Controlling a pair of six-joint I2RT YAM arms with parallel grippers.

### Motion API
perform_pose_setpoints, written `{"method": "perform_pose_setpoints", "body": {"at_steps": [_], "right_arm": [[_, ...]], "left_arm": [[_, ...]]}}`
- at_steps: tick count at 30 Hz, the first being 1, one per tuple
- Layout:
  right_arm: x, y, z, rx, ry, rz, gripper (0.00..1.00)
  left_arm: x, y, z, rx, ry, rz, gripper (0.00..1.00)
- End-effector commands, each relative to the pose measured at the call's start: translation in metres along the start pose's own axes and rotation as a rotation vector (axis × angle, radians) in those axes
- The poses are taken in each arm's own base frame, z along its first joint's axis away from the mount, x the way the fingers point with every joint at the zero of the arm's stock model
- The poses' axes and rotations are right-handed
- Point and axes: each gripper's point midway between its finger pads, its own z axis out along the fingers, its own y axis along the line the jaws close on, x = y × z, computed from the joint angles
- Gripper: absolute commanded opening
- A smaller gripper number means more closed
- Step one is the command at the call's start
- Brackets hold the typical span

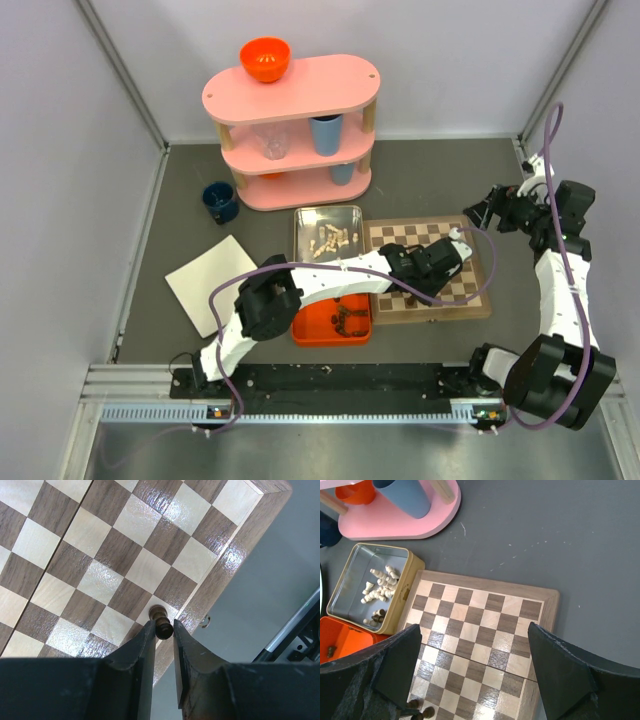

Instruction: Set up the chess pieces on the board

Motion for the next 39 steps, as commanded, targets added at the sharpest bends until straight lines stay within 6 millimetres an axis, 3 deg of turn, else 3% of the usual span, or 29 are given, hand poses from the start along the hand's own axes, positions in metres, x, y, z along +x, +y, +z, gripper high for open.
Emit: {"method": "perform_pose_setpoints", "body": {"at_steps": [1, 15, 25, 30, 31, 33, 34, 39], "right_arm": [[-0.012, 0.0, -0.001, -0.008, -0.026, -0.034, 0.87], [-0.011, 0.0, -0.001, -0.011, -0.023, -0.036, 0.87], [-0.011, 0.004, -0.001, -0.032, -0.024, -0.053, 0.87], [-0.01, 0.006, -0.002, -0.046, -0.022, -0.064, 0.88], [-0.01, 0.009, -0.002, -0.061, -0.021, -0.071, 0.88], [-0.008, 0.012, -0.002, -0.087, -0.018, -0.081, 0.88], [-0.007, 0.018, -0.003, -0.127, -0.017, -0.099, 0.88], [0.004, 0.045, -0.007, -0.308, -0.006, -0.151, 0.87]], "left_arm": [[-0.023, -0.003, -0.012, 0.009, -0.068, -0.01, 0.27], [-0.041, -0.005, -0.034, 0.012, -0.122, -0.015, 0.42], [-0.072, -0.009, -0.077, 0.035, -0.241, -0.021, 0.58], [-0.08, 0.001, -0.1, 0.016, -0.322, -0.038, 0.65], [-0.088, 0.002, -0.112, 0.023, -0.361, -0.046, 0.65], [-0.083, 0.011, -0.116, -0.003, -0.371, -0.072, 0.66], [-0.089, 0.014, -0.13, -0.003, -0.408, -0.077, 0.66], [-0.071, 0.049, -0.152, -0.081, -0.447, -0.098, 0.66]]}}
